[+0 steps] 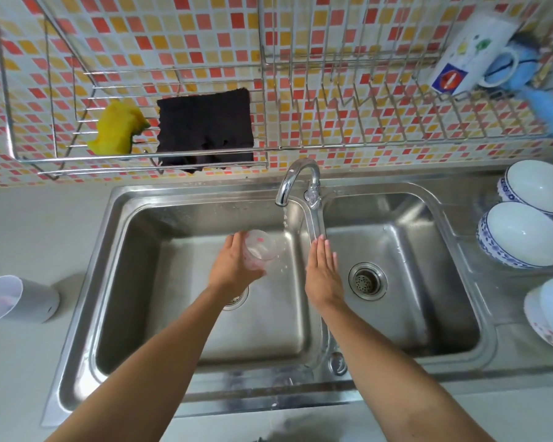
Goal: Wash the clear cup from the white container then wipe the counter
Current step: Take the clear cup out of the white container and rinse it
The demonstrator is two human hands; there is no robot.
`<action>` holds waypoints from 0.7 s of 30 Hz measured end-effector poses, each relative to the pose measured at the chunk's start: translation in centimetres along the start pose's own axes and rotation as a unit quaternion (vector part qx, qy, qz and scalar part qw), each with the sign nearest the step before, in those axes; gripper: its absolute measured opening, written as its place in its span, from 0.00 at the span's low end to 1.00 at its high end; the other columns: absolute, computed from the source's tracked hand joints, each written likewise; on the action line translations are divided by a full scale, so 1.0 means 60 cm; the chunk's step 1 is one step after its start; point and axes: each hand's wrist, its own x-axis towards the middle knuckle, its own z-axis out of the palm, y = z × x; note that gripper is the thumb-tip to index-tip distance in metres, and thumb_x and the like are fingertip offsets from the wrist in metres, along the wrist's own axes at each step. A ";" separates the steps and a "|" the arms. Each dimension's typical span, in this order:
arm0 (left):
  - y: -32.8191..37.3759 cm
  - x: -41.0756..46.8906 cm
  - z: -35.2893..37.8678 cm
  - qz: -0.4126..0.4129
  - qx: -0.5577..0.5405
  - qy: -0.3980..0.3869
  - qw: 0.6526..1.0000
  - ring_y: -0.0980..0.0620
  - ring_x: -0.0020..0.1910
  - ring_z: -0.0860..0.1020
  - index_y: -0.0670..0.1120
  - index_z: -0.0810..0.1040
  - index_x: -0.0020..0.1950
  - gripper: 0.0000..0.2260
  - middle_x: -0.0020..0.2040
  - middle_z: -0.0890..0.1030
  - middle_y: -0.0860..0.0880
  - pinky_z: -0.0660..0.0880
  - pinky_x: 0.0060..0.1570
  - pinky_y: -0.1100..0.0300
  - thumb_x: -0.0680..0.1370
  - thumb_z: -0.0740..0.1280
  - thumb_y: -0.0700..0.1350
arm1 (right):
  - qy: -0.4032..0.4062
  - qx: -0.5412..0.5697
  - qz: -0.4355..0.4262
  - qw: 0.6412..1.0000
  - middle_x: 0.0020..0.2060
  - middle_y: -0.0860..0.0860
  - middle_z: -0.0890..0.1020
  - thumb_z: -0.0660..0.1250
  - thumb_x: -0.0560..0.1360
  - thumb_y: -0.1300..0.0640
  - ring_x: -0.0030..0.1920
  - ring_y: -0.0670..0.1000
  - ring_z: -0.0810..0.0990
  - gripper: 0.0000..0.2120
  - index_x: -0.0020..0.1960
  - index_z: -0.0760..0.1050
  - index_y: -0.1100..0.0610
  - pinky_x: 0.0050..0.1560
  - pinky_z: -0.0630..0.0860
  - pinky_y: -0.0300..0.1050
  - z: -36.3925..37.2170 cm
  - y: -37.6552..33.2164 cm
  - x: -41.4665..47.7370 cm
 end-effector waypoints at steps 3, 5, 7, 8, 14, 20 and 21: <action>-0.009 0.001 -0.005 0.007 0.048 -0.014 0.999 0.42 0.58 0.74 0.47 0.67 0.68 0.38 0.62 0.71 0.47 0.72 0.52 0.54 0.62 0.80 0.45 | 0.020 -0.004 0.001 1.000 0.76 0.63 0.53 0.55 0.72 0.74 0.76 0.61 0.50 0.33 0.76 0.50 0.67 0.74 0.45 0.55 0.000 -0.006 -0.003; -0.017 0.002 -0.009 0.003 0.088 -0.027 0.996 0.41 0.58 0.73 0.47 0.66 0.69 0.39 0.62 0.70 0.46 0.71 0.54 0.53 0.62 0.80 0.46 | 0.044 -0.003 -0.004 0.999 0.74 0.64 0.59 0.57 0.69 0.75 0.75 0.62 0.56 0.33 0.74 0.56 0.68 0.73 0.50 0.58 0.003 -0.005 -0.006; -0.023 0.002 -0.010 0.002 0.135 -0.036 0.990 0.40 0.58 0.71 0.48 0.66 0.70 0.39 0.62 0.70 0.45 0.71 0.55 0.51 0.63 0.79 0.48 | 0.054 -0.007 -0.019 0.998 0.73 0.64 0.63 0.51 0.70 0.73 0.74 0.62 0.59 0.31 0.73 0.59 0.68 0.72 0.52 0.59 0.005 -0.004 -0.008; -0.026 0.002 -0.011 0.004 0.156 -0.036 0.987 0.40 0.57 0.71 0.48 0.66 0.70 0.38 0.62 0.69 0.45 0.71 0.55 0.50 0.64 0.78 0.49 | 0.063 -0.008 -0.026 0.998 0.72 0.64 0.65 0.48 0.70 0.72 0.73 0.62 0.62 0.30 0.72 0.61 0.69 0.72 0.55 0.59 0.006 -0.003 -0.009; -0.040 0.001 -0.012 0.022 0.241 -0.031 0.970 0.41 0.57 0.70 0.50 0.67 0.70 0.34 0.60 0.70 0.45 0.68 0.57 0.50 0.66 0.75 0.51 | 0.081 -0.005 -0.042 0.996 0.68 0.65 0.71 0.45 0.70 0.71 0.69 0.64 0.68 0.29 0.69 0.67 0.70 0.68 0.63 0.62 0.006 -0.004 -0.009; -0.046 0.003 -0.010 0.033 0.317 -0.040 0.947 0.44 0.59 0.69 0.53 0.64 0.71 0.36 0.61 0.68 0.47 0.64 0.59 0.52 0.67 0.74 0.55 | 0.070 -0.003 -0.037 0.997 0.68 0.65 0.70 0.45 0.70 0.71 0.70 0.63 0.67 0.29 0.69 0.66 0.69 0.69 0.63 0.62 0.001 -0.006 -0.011; -0.046 0.003 -0.011 0.033 0.328 -0.041 0.943 0.44 0.60 0.69 0.53 0.63 0.72 0.36 0.61 0.68 0.47 0.64 0.60 0.51 0.67 0.74 0.56 | 0.067 -0.003 -0.035 0.997 0.69 0.65 0.69 0.45 0.70 0.71 0.70 0.63 0.67 0.29 0.70 0.66 0.69 0.69 0.62 0.61 0.002 -0.006 -0.011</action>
